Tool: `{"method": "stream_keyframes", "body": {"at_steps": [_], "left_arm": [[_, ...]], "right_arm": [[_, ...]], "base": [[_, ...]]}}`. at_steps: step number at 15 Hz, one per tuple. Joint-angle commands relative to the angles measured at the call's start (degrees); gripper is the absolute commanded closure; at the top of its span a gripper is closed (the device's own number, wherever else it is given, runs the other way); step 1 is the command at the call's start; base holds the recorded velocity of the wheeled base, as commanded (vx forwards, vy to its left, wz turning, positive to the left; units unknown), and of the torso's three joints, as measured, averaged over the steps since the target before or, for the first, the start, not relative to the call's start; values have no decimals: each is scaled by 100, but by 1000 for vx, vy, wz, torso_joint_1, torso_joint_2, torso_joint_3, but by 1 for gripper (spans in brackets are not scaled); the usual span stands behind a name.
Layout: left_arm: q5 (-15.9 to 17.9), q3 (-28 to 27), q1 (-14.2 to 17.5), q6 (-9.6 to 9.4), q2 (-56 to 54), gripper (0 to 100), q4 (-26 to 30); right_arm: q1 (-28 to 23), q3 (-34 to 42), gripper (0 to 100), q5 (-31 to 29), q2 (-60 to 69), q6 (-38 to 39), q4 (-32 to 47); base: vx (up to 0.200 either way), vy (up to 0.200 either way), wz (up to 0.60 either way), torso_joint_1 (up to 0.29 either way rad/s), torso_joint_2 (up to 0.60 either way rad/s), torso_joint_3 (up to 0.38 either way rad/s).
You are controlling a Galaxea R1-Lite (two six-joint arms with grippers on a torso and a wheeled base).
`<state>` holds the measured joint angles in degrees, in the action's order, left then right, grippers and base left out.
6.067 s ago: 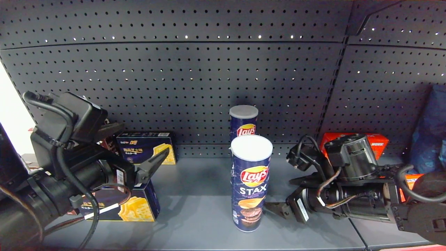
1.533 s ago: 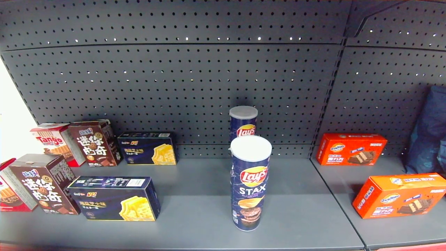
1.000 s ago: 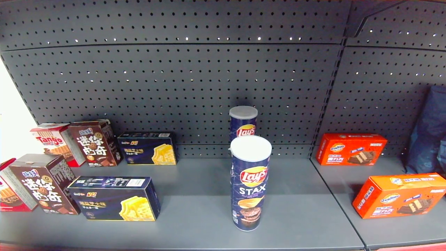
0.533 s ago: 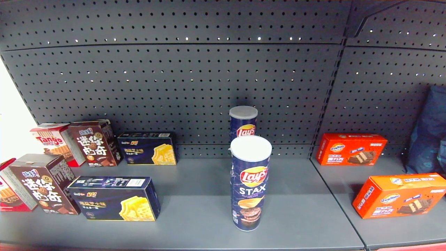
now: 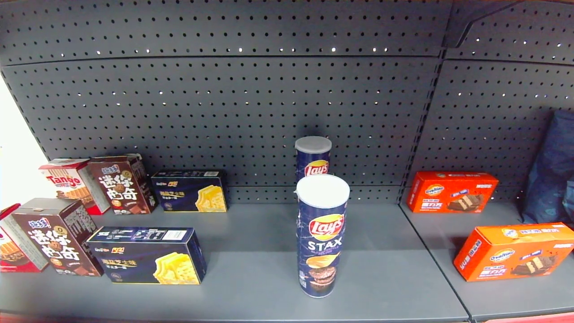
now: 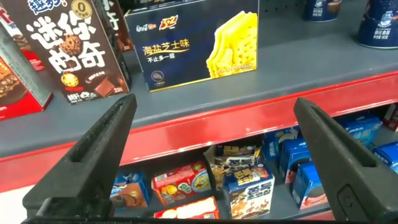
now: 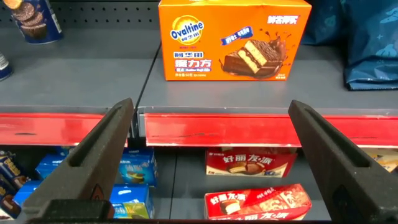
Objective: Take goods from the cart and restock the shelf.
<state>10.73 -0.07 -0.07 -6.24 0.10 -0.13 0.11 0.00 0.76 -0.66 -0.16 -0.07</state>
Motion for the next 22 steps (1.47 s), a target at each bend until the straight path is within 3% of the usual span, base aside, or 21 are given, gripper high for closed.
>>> {"method": "stream_keyframes", "body": {"at_steps": [1, 4, 7, 10, 22], "left_arm": [[-1, -1, 7, 0, -1, 0, -4], [-1, -1, 7, 9, -1, 0, -4], [-185, -1, 7, 141, -1, 0, -4], [-185, -1, 7, 150, -10, 0, -4], [-203, 7, 7, 255, -10, 0, -4]], "right_arm": [[7, 0, 0, 4, 66, -2, -1], [7, 0, 0, 4, 66, -2, -1], [7, 0, 0, 4, 66, -2, -1], [7, 0, 0, 4, 66, 7, -1], [7, 0, 0, 4, 66, -2, -1]], "base": [[0, 0, 0, 0, 0, 0], [0, 0, 0, 0, 0, 0], [0, 0, 0, 0, 0, 0], [-133, 0, 0, 3, 2, 0], [0, -17, 0, 0, 0, -1]]}}
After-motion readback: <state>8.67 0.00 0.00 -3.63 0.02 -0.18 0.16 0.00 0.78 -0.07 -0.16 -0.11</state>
